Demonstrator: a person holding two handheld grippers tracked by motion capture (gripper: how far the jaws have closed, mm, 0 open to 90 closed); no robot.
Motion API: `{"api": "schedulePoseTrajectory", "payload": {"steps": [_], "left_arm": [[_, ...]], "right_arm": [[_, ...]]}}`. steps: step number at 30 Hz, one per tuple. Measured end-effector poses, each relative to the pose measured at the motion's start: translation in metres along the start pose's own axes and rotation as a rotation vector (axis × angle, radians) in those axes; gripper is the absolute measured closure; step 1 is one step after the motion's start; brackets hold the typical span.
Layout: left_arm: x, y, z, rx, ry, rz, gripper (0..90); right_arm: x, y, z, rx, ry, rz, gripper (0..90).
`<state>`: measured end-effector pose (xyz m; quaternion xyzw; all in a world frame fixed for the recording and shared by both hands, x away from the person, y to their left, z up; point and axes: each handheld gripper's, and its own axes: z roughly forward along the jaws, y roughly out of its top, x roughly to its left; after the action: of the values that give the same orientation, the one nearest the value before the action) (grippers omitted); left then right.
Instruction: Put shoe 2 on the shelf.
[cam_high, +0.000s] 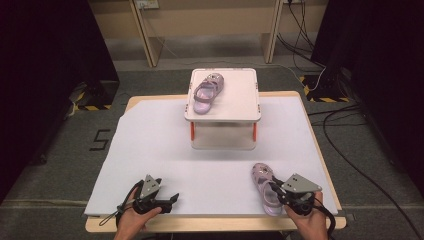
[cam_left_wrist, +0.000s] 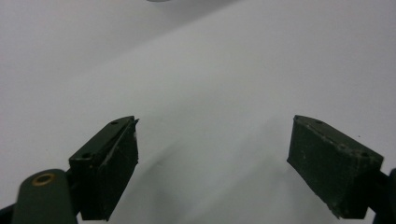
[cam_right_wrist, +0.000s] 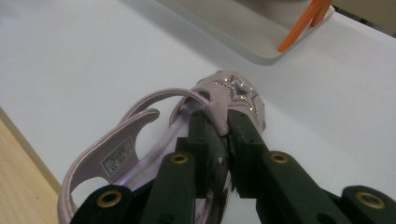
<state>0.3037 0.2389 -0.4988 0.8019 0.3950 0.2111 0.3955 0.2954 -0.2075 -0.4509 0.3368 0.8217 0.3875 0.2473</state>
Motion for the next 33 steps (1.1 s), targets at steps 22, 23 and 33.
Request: {"api": "schedulePoseTrajectory", "payload": {"steps": [22,23,33], "left_arm": [[0.002,-0.001,-0.001,-0.005,0.009,-0.013,15.5],[0.002,-0.001,-0.001,-0.005,0.008,-0.013,15.5],[0.003,-0.001,-0.002,-0.008,0.007,-0.015,15.5]], "right_arm": [[-0.026,0.032,-0.007,-0.164,0.164,0.18,81.2],[-0.026,0.036,-0.009,-0.17,0.165,0.178,81.2],[-0.033,0.078,-0.023,-0.264,0.17,0.142,81.5]]}}
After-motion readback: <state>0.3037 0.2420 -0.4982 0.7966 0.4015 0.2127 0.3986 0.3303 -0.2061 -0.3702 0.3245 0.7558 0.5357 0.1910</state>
